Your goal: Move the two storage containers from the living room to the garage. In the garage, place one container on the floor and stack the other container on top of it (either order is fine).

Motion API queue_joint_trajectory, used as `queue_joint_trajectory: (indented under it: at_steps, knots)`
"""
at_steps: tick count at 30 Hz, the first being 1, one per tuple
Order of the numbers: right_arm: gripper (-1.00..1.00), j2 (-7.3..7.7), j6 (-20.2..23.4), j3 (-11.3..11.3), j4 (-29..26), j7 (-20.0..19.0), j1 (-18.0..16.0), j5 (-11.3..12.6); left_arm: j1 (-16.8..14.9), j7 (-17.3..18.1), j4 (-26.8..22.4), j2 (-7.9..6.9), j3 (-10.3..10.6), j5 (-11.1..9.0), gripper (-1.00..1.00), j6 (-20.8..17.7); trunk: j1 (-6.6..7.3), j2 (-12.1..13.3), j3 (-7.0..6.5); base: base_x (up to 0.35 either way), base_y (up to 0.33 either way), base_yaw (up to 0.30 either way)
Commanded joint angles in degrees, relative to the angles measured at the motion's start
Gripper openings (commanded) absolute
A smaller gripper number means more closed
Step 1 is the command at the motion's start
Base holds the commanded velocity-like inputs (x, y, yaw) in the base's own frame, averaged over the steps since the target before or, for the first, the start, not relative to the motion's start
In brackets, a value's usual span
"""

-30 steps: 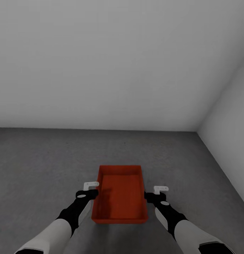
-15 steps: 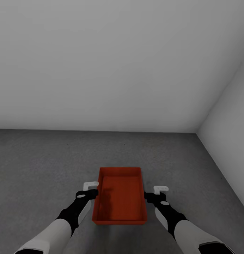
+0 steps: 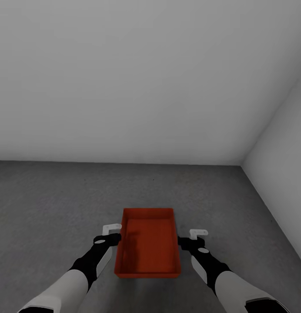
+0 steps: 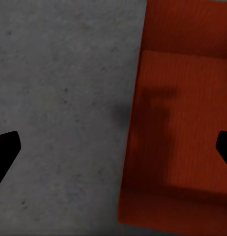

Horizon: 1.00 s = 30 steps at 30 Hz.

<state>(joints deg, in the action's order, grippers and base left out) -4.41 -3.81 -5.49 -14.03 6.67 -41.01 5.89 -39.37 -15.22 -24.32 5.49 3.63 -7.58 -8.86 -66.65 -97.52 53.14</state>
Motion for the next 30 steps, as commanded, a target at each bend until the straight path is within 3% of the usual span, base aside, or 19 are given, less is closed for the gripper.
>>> queue_joint_trajectory:
  at_steps: [1, 30]
  knots:
    - [1.00, 0.04, -0.19, -0.46, 0.06, 0.29, -0.04, 0.61, 0.00, -0.42, -0.11, -0.04, 0.40, -0.59, 1.00, -0.28, 0.23, 0.40, -0.15, 0.000, 0.000, 0.000]
    - [1.00, 0.19, -0.33, -0.46, 0.06, 0.45, -0.04, 0.52, 0.00, -0.28, -0.07, 0.13, 0.51, -0.65, 1.00, -0.35, 6.60, 12.03, -5.35, 0.000, 0.000, 0.000]
